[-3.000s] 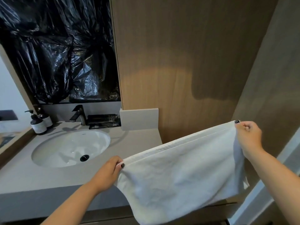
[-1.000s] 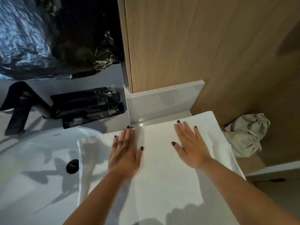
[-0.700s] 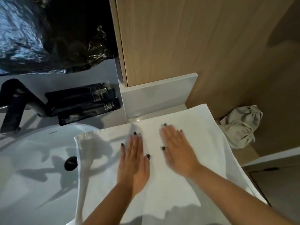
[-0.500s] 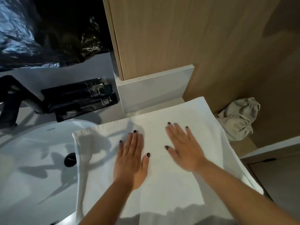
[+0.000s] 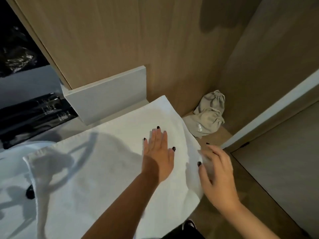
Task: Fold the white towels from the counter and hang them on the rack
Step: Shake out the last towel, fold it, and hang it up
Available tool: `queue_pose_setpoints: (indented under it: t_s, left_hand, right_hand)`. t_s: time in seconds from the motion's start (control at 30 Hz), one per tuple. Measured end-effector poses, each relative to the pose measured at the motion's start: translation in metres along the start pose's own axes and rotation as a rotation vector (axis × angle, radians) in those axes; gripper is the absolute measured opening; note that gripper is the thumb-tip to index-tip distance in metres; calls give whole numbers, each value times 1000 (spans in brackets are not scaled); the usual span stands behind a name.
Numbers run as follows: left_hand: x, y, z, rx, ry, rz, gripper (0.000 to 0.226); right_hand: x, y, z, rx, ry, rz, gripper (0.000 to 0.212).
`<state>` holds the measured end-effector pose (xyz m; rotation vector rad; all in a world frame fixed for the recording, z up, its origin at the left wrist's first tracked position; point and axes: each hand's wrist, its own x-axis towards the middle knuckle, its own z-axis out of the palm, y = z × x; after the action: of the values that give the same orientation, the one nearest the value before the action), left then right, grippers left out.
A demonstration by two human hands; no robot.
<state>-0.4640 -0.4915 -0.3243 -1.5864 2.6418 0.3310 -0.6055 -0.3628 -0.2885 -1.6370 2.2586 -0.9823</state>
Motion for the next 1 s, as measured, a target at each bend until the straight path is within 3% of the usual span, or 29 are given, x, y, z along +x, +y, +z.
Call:
queue_pose_setpoints:
  t_s: [0.1,0.2,0.3,0.37,0.57,0.67,0.87,1.0]
  left_hand:
    - [12,30,14,19,-54,17,67]
    - [6,38,28,69,-16,11,74]
    - [6,39,32,23,-9,-10,75]
    - [5,41,31,13,-11,-8,78]
    - [4,40,32,22,-21,-11,85]
    - [5,39,33,32,-10,-12,84]
    - [6,40,37,17,4,-35,76]
    - [5,39,36,0,21,-25,73]
  right_hand:
    - [-3,13,-22,270,45,372,33]
    - [2,35,-33,530,47,855,11]
    - [11,51,-41,891,-245,1352,22]
    - [15,54,-46,1055,-423,1490,28]
    - [28,47,-41,1185,-599,1411,24]
    - [33,49,-34,1029,-637,1261,10]
    - [65,73,-49,600,-850,997,14]
    - [86,100,-71,532,-1011,890,17]
